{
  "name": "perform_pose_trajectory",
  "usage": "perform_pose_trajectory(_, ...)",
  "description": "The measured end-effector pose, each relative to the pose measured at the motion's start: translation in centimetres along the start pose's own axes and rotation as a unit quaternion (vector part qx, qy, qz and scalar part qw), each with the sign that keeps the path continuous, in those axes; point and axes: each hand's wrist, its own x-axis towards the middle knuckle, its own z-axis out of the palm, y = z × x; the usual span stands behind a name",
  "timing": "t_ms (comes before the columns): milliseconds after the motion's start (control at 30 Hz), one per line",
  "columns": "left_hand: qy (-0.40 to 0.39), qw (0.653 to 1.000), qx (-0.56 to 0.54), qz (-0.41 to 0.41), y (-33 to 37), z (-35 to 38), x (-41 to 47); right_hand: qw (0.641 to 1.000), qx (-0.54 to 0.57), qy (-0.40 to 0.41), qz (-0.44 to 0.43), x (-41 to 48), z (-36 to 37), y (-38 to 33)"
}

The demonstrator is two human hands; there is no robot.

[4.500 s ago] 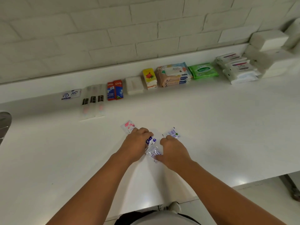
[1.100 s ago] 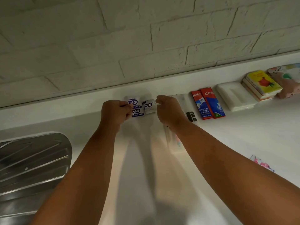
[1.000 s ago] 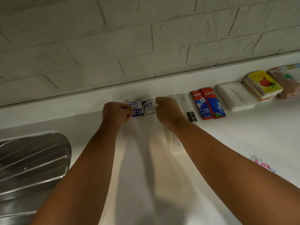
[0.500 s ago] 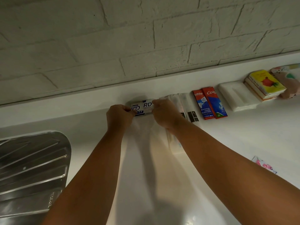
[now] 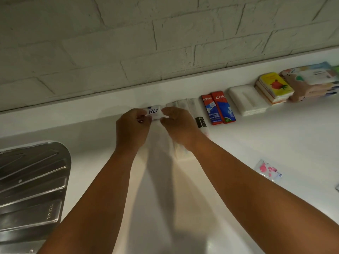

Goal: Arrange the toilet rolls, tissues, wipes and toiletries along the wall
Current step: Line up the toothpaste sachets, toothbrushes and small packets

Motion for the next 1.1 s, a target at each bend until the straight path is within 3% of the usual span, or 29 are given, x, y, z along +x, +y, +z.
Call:
perform_pose_trajectory(200, -0.026, 0.998, -0.032, 0.043, 5.2, 1.6, -6.0, 0.992, -0.079, 0.06, -0.073, -6.0, -4.9, 2.7)
perform_pose_trajectory(467, -0.084, 0.99, -0.042, 0.108, 12.4, 6.9, -14.6, 0.987, -0.087, 0.135, -0.017, -14.8, -14.0, 8.5)
perform_pose_trajectory(733, -0.189, 0.977, 0.038, 0.089, 17.2, 13.1, -20.6, 0.977, -0.126, 0.172, 0.014, -22.1, -24.5, 14.7)
perform_pose_trajectory(900, -0.169, 0.979, 0.072, 0.087, 17.8, 16.2, -23.5, 0.969, -0.193, 0.149, 0.041, -25.2, -29.7, 18.8)
perform_pose_trajectory(1100, -0.151, 0.967, 0.188, 0.083, 17.8, 18.6, -24.6, 0.942, -0.303, 0.136, 0.054, -26.0, -33.2, 22.4)
